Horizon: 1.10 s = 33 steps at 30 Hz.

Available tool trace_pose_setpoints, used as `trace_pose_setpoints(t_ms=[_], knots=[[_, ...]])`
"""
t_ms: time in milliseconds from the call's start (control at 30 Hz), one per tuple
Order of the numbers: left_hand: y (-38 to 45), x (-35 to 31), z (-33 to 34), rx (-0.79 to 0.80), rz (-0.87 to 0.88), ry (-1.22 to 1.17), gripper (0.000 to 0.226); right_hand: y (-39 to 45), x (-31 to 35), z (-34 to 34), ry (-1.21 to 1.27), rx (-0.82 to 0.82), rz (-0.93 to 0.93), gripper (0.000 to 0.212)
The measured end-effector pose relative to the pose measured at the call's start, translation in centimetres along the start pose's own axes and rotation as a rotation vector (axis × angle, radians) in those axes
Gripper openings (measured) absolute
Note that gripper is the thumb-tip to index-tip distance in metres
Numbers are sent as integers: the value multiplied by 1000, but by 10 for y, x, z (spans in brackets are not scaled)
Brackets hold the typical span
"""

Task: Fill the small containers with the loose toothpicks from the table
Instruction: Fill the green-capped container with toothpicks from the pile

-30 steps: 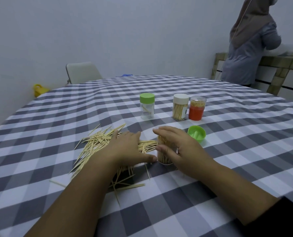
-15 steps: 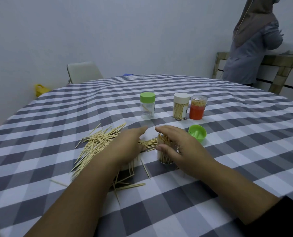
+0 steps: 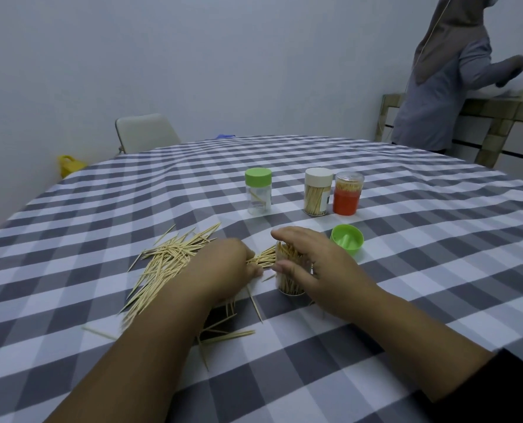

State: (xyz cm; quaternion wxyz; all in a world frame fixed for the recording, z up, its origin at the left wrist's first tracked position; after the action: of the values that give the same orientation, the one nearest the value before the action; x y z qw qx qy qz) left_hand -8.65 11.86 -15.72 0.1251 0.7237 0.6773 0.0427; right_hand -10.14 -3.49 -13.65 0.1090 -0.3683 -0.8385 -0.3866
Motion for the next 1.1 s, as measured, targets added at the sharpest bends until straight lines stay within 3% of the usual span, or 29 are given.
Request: trace_pose_setpoints(t_ms=[133, 267, 367, 533, 667, 900, 1000, 1100], knots=[[-1, -16, 2, -47, 126, 206, 28, 1, 1, 0, -10, -4, 2, 50], [-4, -27, 0, -91, 110, 417, 32, 0, 2, -1, 40, -28, 30, 54], [-6, -33, 3, -100, 70, 449, 37, -2, -2, -4, 164, -46, 166, 73], [-7, -37, -3, -80, 3, 408, 24, -6, -11, 0, 305, 79, 351, 99], [-7, -29, -7, -113, -74, 275, 36, -5, -13, 0, 267, 80, 364, 97], [6, -18, -16, -213, -166, -54, 34, -5, -15, -3, 268, 67, 374, 99], [-2, -13, -27, -445, -156, -292, 34, -5, -16, -3, 256, 62, 377, 98], [-11, -9, -38, -655, -190, -679, 30, -5, -14, -2, 249, 61, 365, 97]])
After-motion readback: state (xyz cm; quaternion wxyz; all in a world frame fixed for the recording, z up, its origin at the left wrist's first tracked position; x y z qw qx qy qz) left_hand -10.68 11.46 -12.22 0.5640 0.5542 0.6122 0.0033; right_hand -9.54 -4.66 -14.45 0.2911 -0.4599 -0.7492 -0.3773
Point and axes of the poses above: each hand's wrist, its own y-axis towards the middle knuckle, its own z-axis out of the palm, x = y × z, the point moved 5 cm from there along y, towards the middle knuckle, and after that the axes turned 11 degrees about -x, right-handed, at the moved point
